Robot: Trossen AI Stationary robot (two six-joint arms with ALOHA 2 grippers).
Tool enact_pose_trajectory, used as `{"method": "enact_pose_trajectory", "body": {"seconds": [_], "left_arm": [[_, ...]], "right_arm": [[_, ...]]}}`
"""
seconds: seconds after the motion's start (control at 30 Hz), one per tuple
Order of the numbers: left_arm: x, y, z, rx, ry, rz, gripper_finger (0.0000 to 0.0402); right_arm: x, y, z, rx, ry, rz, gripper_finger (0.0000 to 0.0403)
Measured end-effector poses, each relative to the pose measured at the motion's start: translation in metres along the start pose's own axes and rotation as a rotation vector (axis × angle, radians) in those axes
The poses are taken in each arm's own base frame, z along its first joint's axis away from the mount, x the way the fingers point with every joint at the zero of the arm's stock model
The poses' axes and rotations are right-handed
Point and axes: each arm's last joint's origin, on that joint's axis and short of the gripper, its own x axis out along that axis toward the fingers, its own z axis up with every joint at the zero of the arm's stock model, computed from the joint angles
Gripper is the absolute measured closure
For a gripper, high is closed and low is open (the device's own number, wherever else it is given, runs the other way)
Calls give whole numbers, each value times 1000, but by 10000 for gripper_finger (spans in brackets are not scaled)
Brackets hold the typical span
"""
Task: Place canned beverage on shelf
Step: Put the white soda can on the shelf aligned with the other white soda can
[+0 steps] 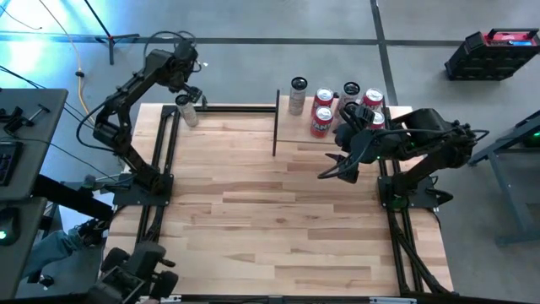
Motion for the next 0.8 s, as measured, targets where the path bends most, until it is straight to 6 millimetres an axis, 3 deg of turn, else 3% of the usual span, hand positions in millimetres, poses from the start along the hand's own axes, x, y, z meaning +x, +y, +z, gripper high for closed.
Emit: {"method": "enact_pose_trajectory", "body": {"seconds": [0.13, 0.27, 0.57, 0.8], "left_arm": [[-16, 12, 5, -178, -125, -114, 25], [-27, 19, 5, -281, -198, -115, 25], [-17, -8, 3, -205, -133, -152, 25], [-16, -9, 2, -302, -124, -94, 25]], "right_arm": [[0, 0, 0, -1, 0, 0, 120], [0, 0, 0, 9, -2, -7, 120], [0, 0, 0, 25, -2, -6, 120], [-3, 4, -1, 19, -5, 16, 120]]}}
